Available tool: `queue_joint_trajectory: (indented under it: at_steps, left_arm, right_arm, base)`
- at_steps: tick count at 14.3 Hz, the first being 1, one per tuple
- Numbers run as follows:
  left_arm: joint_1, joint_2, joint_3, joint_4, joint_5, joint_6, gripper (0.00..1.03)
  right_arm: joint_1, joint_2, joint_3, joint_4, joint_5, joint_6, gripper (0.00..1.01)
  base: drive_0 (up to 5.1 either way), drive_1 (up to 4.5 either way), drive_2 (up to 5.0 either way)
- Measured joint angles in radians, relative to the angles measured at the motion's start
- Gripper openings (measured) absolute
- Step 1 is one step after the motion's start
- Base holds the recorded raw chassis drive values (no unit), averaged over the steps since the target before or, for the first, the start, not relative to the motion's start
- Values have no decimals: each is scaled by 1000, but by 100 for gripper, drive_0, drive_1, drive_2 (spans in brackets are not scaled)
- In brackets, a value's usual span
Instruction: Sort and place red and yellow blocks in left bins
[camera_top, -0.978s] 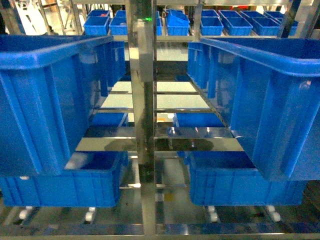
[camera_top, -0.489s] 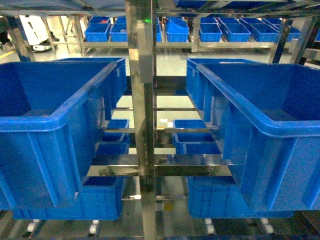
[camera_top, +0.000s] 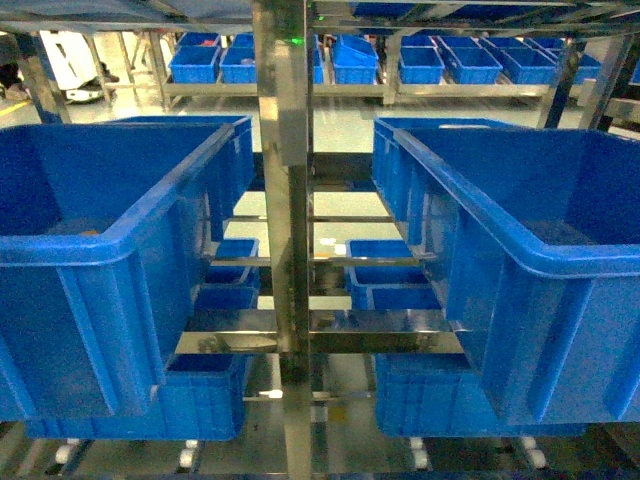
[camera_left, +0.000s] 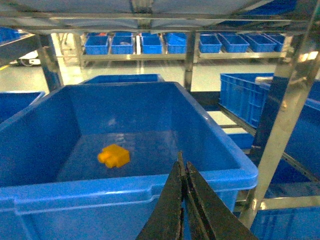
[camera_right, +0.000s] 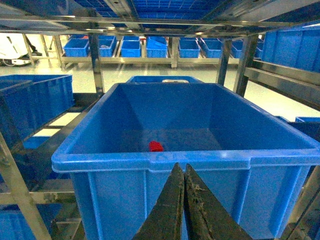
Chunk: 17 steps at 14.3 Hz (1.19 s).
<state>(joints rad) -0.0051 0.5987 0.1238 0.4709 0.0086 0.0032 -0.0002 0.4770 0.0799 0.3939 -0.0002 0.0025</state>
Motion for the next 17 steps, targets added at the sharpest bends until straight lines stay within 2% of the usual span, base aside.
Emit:
queue_joint_trajectory:
  at_steps: [7, 8, 10, 11, 16, 17]
  left_arm:
    - [6, -158, -69, -91, -9, 0, 2]
    - [6, -170, -72, -101, -10, 0, 2]
    - [6, -222, -82, -137, -10, 0, 2]
    - [6, -237, -106, -103, -10, -1, 2]
    - [6, -359, -109, -231, -9, -1, 2]
    - [5, -382, -109, -254, -9, 0, 2]
  right_arm:
    - [0, -140, -43, -94, 0, 0, 2]
    - [0, -143, -56, -68, 0, 0, 2]
    - [0, -182, -67, -100, 0, 0, 2]
    - [0, -213, -67, -124, 0, 0, 2]
    - [0, -304, -67, -220, 0, 0, 2]
    - [0, -366, -66, -324, 0, 0, 2]
  base:
    - [0, 0, 0]
    - [0, 0, 0]
    - [0, 0, 0]
    - [0, 0, 0]
    - [0, 0, 0]
    - [0, 0, 0]
